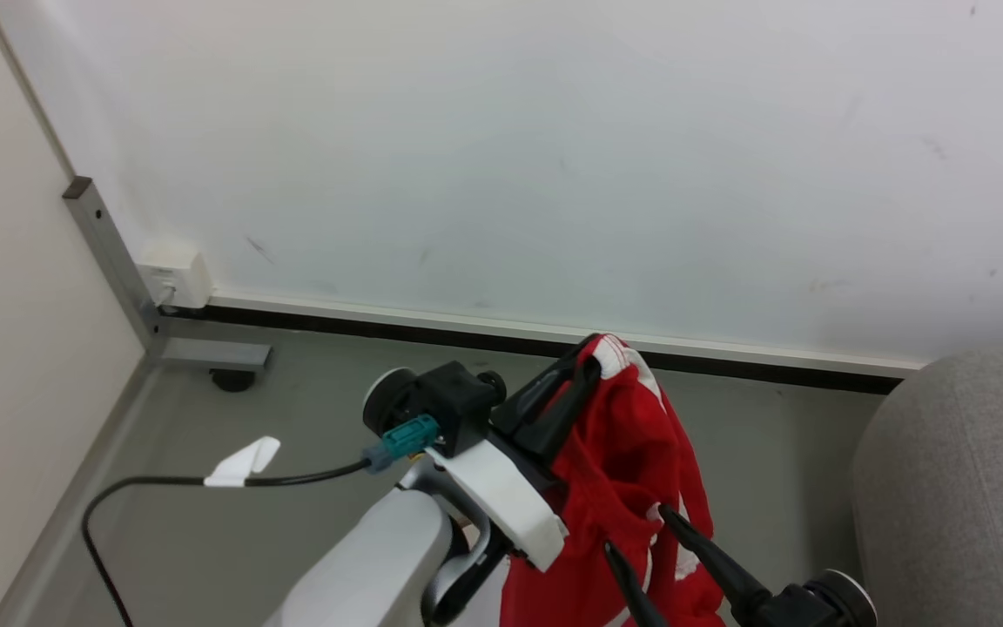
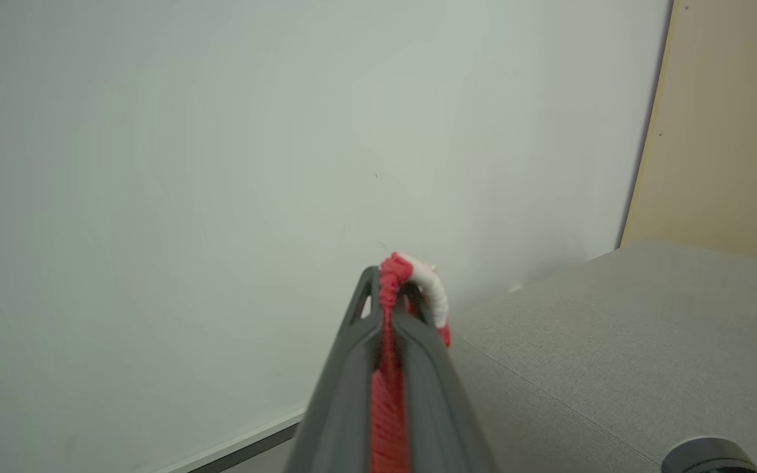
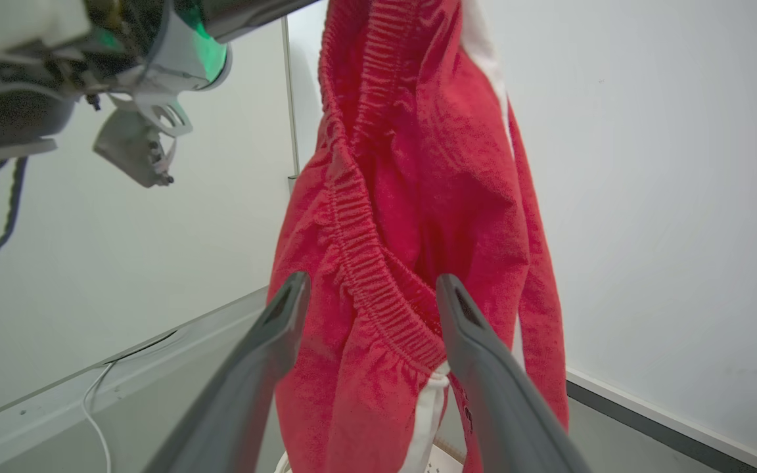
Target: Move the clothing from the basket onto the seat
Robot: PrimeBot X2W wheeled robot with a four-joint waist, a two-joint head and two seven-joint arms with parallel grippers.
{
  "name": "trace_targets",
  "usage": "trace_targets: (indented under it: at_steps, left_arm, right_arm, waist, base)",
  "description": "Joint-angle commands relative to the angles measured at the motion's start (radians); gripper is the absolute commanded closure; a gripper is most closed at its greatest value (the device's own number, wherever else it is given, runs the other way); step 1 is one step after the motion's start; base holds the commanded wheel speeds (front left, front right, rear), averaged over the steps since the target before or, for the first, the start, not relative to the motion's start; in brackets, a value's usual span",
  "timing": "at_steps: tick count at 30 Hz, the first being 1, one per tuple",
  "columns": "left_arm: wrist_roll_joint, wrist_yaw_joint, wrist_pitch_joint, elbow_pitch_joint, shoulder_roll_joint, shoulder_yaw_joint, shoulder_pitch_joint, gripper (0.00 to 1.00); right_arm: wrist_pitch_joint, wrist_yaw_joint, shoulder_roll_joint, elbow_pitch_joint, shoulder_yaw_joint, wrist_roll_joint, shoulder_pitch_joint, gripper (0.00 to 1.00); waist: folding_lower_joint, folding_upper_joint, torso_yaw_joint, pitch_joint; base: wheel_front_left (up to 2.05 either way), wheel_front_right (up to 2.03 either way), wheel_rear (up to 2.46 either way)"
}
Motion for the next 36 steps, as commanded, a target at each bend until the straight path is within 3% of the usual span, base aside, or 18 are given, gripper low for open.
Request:
trace_targets:
  at_steps: [1, 17, 18, 20, 28, 36]
  left_arm:
    - [0.0, -0.005, -0.005, 0.004, -0.005, -0.007, 0.004, 1.0]
    - [-0.068, -0.023, -0.01, 0.014, -0.052, -0.195, 0.029, 1.0]
    - [-0.069, -0.023, -0.01, 0.011, -0.052, -0.2, 0.029, 1.0]
    - [-0.074, -0.023, -0.011, 0.006, -0.053, -0.206, 0.03, 1.0]
    - [-0.096, -0.002, -0.016, 0.017, -0.03, -0.175, 0.033, 1.0]
    - [-0.097, 0.016, -0.018, -0.001, 0.009, -0.145, 0.047, 1.0]
  right_arm:
    - [0.0, -0.002, -0.002, 0.009, 0.003, 0.01, -0.02, 0.0]
    - [0.0, -0.002, -0.004, 0.357, 0.163, 0.107, -0.18, 0.0]
    - [0.0, -0.002, -0.003, 0.369, 0.167, 0.116, -0.183, 0.22]
    - [0.0, -0.002, 0.001, 0.378, 0.16, 0.137, -0.189, 1.0]
    - [0.0, -0.002, 0.008, 0.334, 0.105, 0.131, -0.167, 1.0]
    - [0.0, -0.002, 0.026, 0.213, -0.106, 0.052, -0.094, 1.0]
  waist:
    - [0.0, -0.0001, 0.019, -0.005]
    - [0.0, -0.0001, 0.144, -0.042]
    - [0.0, -0.0001, 0.147, -0.043]
    - [0.0, -0.0001, 0.15, -0.044]
    - [0.0, -0.0001, 0.116, -0.033]
    - [0.0, -0.0001, 0.065, -0.012]
  base:
    - [0.0, 0.0, 0.0]
    - [0.0, 0.0, 0.0]
    - [0.0, 0.0, 0.0]
    - [0.0, 0.0, 0.0]
    - [0.0, 0.0, 0.0]
    - [0.0, 0.0, 0.0]
